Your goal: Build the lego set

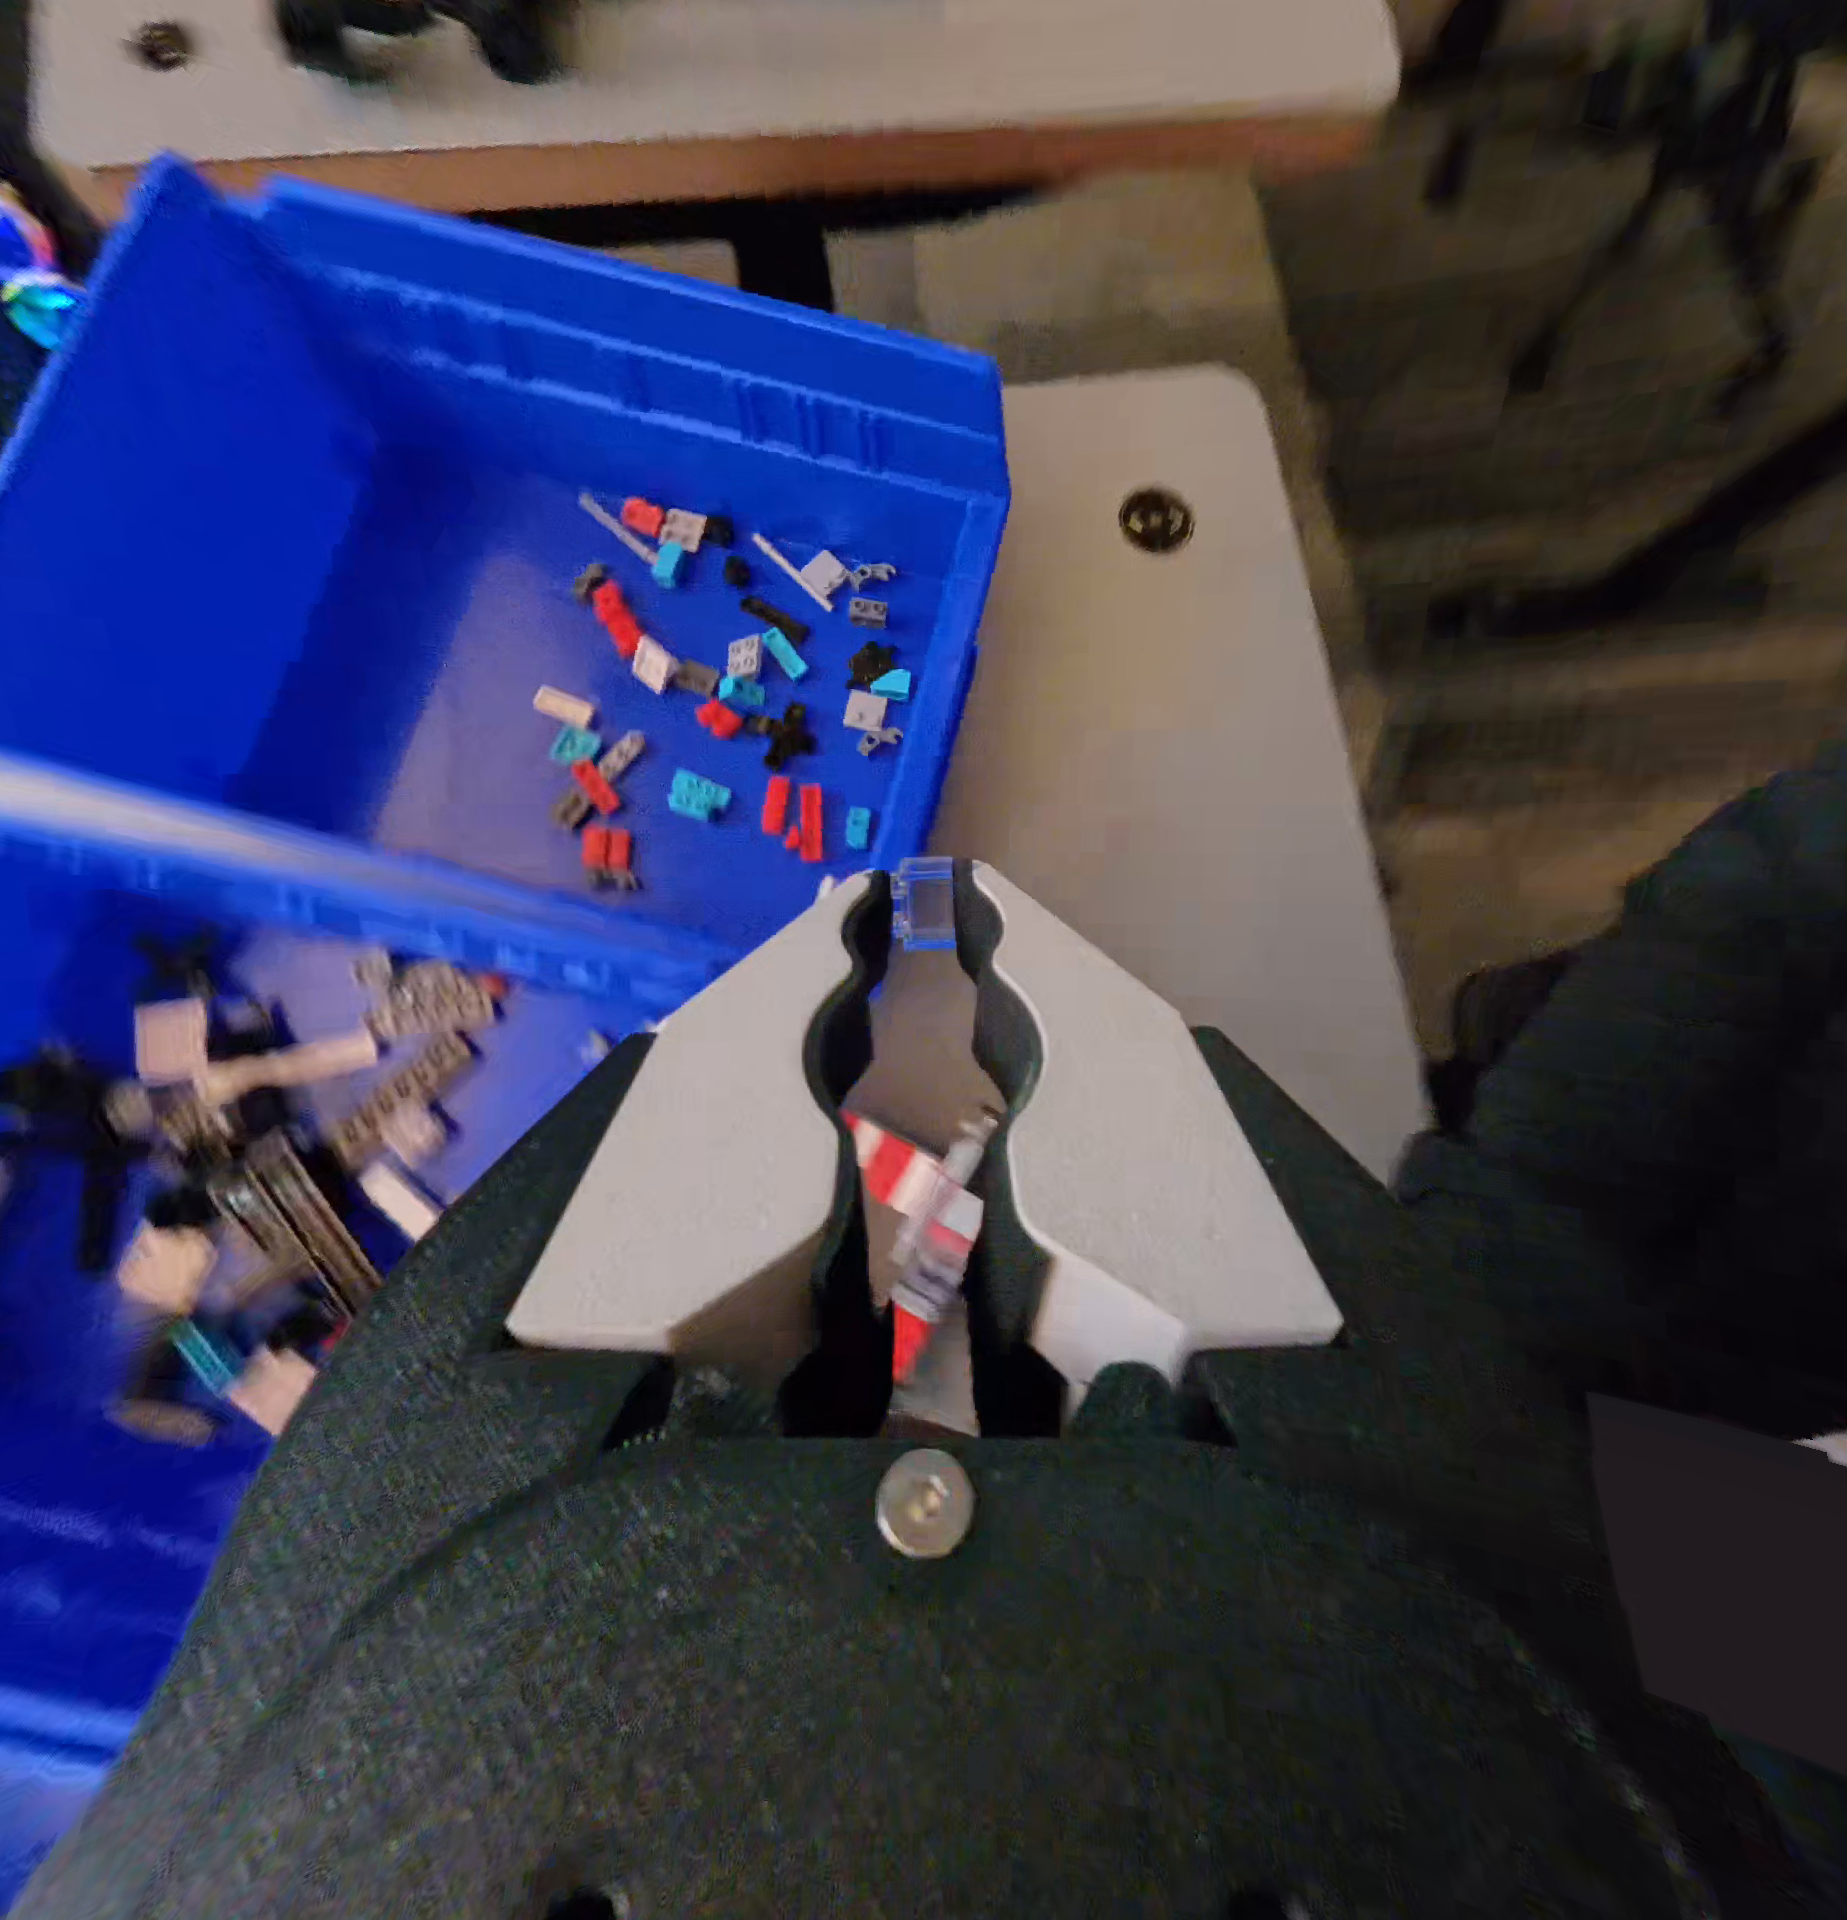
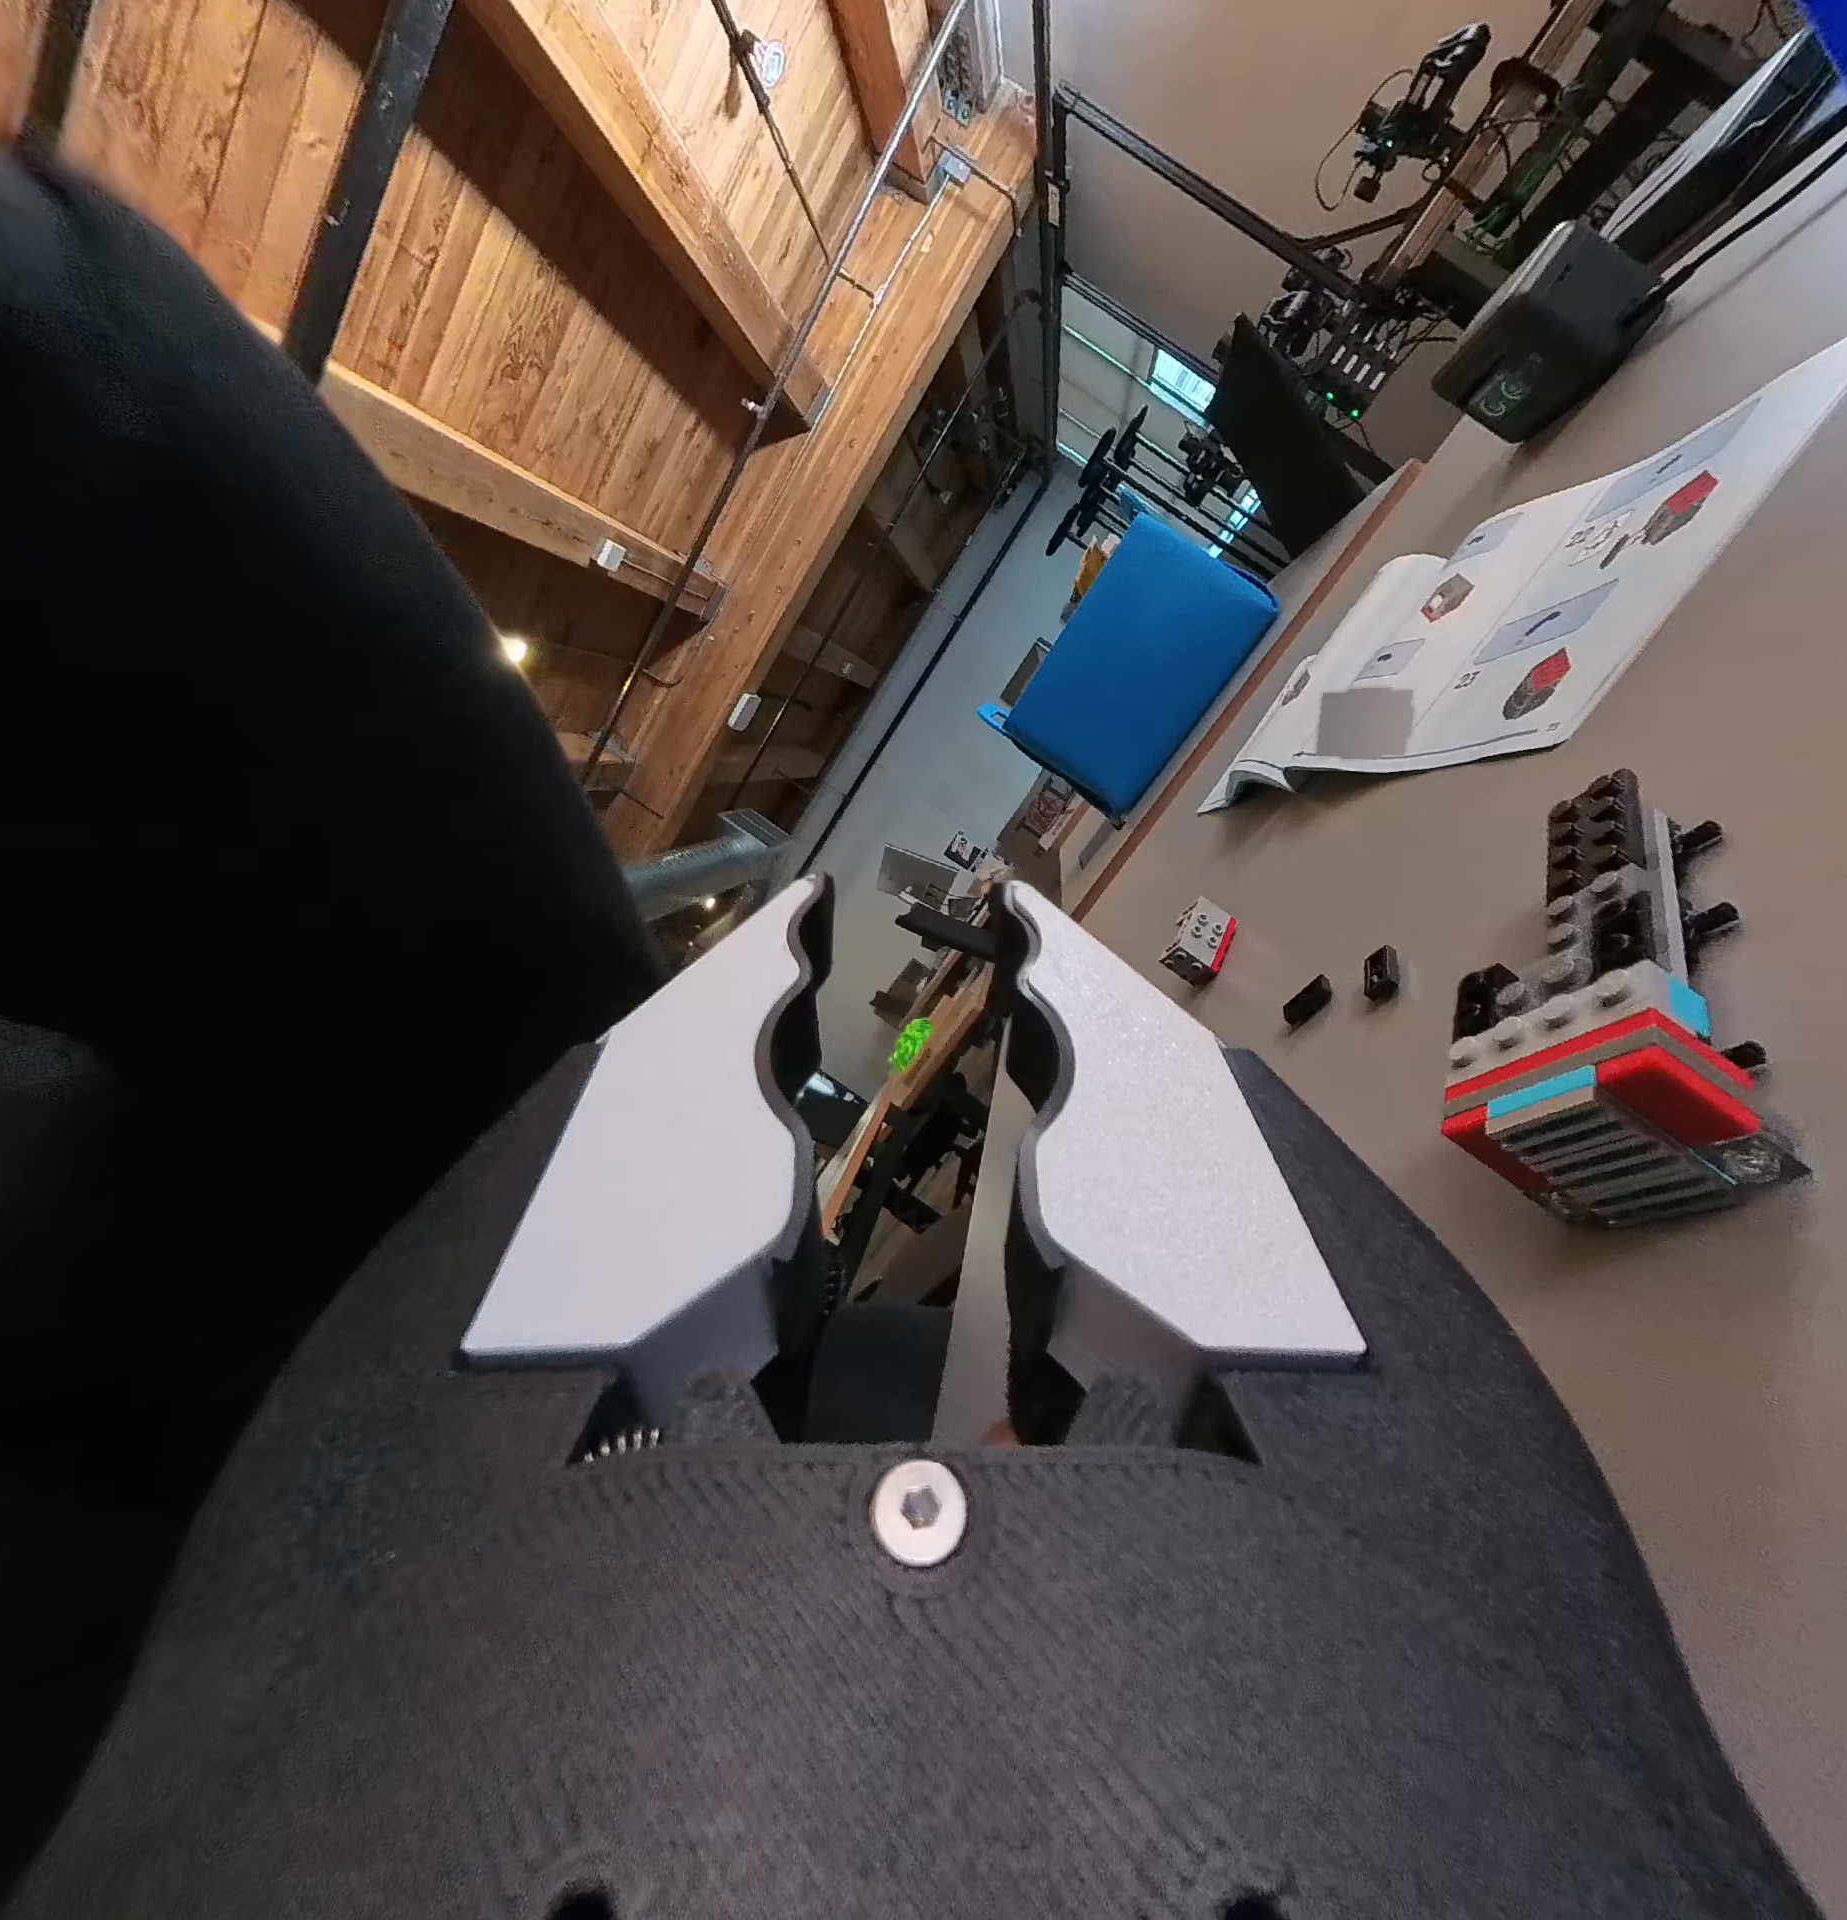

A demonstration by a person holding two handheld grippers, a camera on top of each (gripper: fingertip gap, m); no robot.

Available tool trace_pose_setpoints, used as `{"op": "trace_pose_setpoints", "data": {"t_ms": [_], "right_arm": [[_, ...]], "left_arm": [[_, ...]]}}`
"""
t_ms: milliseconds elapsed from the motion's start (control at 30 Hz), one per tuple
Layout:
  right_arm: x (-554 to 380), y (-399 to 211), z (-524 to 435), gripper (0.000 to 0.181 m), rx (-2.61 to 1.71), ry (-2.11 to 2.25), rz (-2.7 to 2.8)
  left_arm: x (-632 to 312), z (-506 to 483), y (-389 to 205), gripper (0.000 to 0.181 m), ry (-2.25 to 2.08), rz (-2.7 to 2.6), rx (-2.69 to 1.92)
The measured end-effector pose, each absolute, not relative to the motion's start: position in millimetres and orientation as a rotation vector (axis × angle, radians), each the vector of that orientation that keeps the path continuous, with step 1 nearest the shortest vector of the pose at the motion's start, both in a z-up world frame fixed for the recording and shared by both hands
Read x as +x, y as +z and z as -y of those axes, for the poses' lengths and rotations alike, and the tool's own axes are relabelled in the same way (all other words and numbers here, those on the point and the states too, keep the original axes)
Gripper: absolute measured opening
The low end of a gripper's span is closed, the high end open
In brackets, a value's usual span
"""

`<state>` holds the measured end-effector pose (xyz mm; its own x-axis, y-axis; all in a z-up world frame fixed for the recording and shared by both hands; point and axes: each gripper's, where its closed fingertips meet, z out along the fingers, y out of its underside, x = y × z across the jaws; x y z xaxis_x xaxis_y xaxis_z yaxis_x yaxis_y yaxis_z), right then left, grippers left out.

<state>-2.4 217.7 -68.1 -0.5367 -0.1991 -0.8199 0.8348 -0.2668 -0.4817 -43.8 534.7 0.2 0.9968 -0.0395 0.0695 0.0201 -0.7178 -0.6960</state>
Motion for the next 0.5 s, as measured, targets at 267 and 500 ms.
{"op": "trace_pose_setpoints", "data": {"t_ms": [267,500], "right_arm": [[5,-72,-206,0.03,0.836,-1.908,-1.383],[13,-73,-183,0.029,0.801,-2.037,-1.609]], "left_arm": [[-18,-326,44,0.012,-0.09,0.628,-1.804],[21,-143,-3,0.012,0.001,0.992,-1.438]]}}
